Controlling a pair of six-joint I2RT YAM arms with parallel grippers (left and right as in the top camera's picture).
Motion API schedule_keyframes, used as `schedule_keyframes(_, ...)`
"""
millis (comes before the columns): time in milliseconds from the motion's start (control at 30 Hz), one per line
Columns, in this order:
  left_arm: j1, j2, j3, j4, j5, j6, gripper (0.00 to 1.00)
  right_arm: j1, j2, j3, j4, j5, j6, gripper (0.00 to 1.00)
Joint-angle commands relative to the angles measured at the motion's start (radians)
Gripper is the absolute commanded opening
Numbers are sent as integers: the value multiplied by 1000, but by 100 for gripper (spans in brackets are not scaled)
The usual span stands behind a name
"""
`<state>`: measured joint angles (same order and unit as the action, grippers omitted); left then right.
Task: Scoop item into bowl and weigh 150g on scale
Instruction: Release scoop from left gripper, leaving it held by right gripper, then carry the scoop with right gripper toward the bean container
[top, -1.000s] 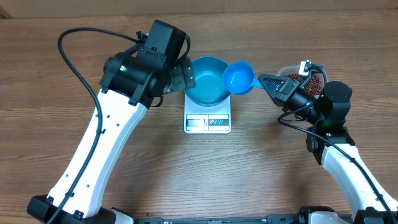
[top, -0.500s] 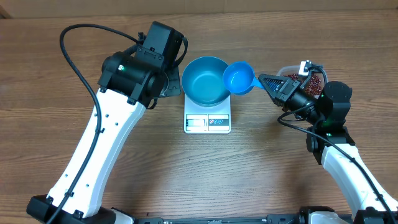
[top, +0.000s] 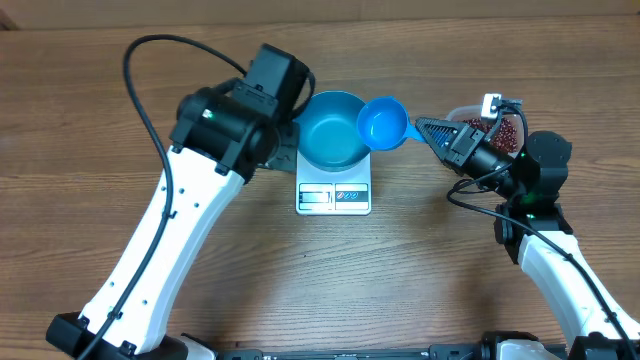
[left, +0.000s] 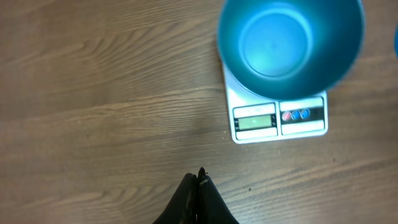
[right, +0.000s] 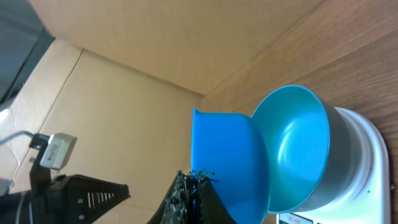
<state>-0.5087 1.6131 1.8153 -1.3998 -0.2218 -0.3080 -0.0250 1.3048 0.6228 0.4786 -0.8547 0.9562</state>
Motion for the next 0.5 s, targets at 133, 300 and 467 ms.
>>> schedule_keyframes(133, -71, -8, 13, -5, -12, 209, 5, -27, -92, 17, -6, -59, -189, 4)
schedule_keyframes(300, -84, -11, 13, -6, -8, 231, 4, -67, -198, 34, -142, 19, -256, 4)
schedule_keyframes(467, -84, -11, 13, 5, 14, 234, 5, -130, -270, 138, -531, 210, -423, 4)
